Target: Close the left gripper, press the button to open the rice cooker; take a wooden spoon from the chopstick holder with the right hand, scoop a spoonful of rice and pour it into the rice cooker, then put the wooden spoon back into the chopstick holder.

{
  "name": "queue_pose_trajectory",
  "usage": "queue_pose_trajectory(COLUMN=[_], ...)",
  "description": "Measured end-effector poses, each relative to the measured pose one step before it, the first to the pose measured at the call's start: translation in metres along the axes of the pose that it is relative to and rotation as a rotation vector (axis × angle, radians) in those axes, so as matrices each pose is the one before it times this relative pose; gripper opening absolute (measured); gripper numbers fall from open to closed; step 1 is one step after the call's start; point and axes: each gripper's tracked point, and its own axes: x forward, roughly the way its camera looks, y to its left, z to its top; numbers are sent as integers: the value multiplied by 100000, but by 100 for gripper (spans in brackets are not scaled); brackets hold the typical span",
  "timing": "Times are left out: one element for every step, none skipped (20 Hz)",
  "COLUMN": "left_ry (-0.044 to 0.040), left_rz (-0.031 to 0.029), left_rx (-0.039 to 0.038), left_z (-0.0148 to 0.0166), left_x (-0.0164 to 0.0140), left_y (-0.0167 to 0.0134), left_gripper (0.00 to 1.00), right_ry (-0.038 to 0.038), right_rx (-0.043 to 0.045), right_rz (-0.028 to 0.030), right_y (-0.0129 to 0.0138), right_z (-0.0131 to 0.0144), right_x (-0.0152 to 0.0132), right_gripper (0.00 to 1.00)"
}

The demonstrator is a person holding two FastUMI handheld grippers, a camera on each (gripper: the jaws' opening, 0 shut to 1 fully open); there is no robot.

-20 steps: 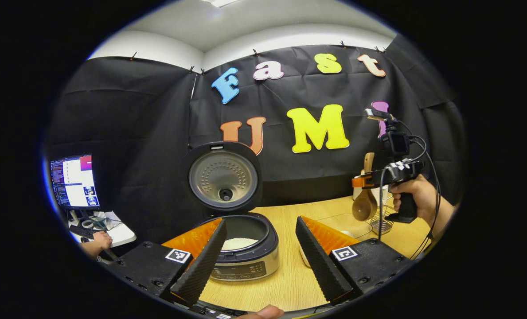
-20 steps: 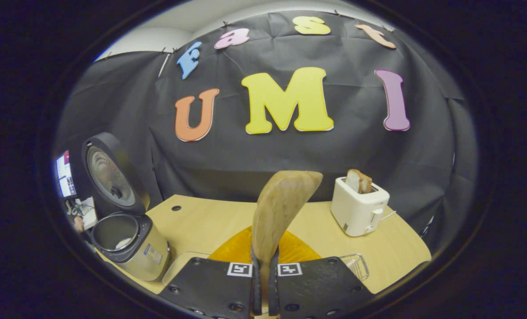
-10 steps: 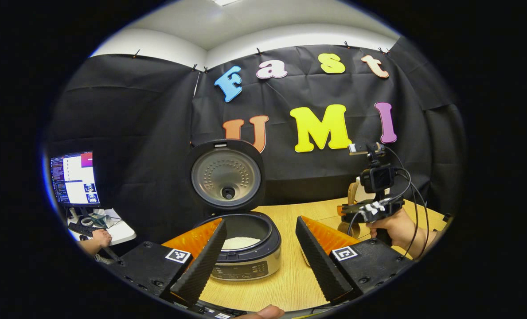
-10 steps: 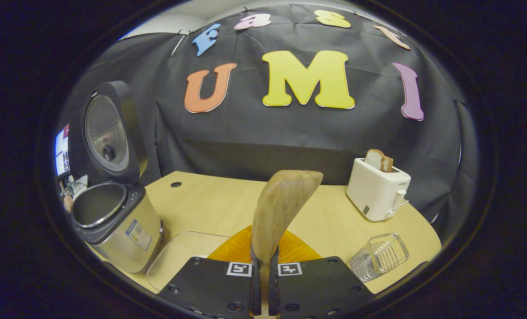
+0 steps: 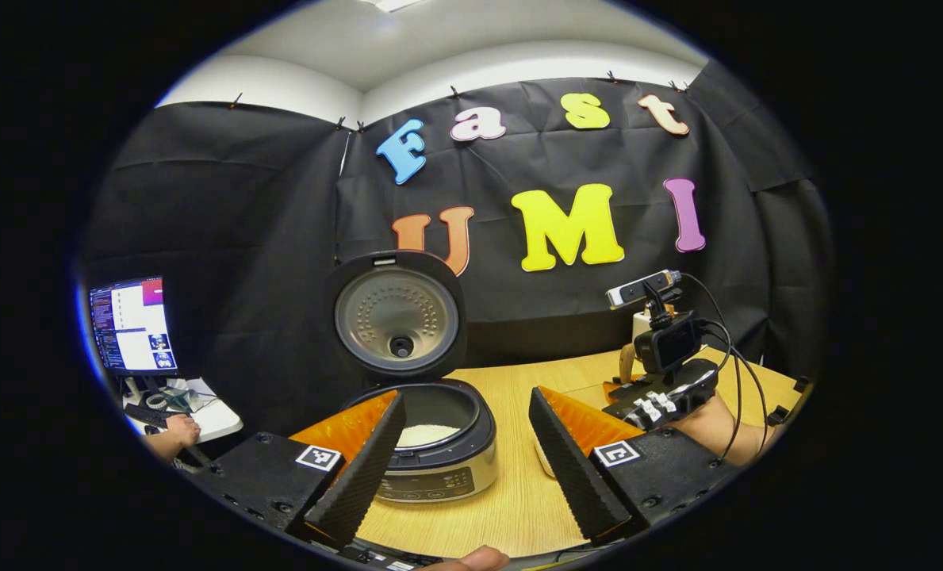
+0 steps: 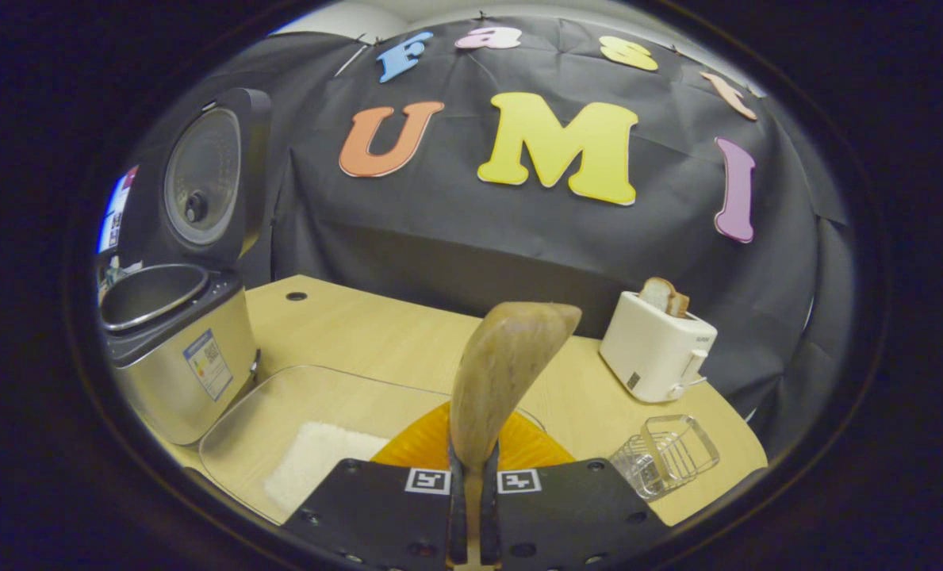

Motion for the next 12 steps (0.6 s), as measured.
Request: queue_pose_trajectory(left_ry=[-14,136,6,-13,-55,37,-6,-14,30,45,86,168], left_rz=[124,66,-131,-215,-258,-191,-224,-216,20,248,219,105], left_rx=[291,155,67,32,-80,-95,-57,-47,-127,-199,-212,-254], left_z=[-25,-7,16,45,27,-70,33,-57,-36,-10,-44,-19], left_x=[-11,-42,39,20,37,16,-9,-1,-22,46,11,75], left_y=[111,-87,-43,-274,-93,-54,-72,137,26,76,120,117], left_gripper=[100,100,99,99,99,100,99,100,99,99,99,99], right_ry=[-206,279,839,956,622,544,-208,425,202,486,493,647], right_rx=[266,569,1090,1503,1737,1853,1648,1474,1197,1496,1315,1831], right_rz=[-450,-141,50,186,-82,-102,-29,236,239,417,157,849], right_y=[369,399,383,393,318,306,330,458,374,494,458,605], right_z=[-121,-193,-331,-226,-57,1,6,-31,-51,9,-37,43], right_x=[-259,-305,-138,-144,-187,-210,-71,-143,-82,-144,-50,55], right_gripper=[7,7,7,7,7,7,6,6,7,7,7,7])
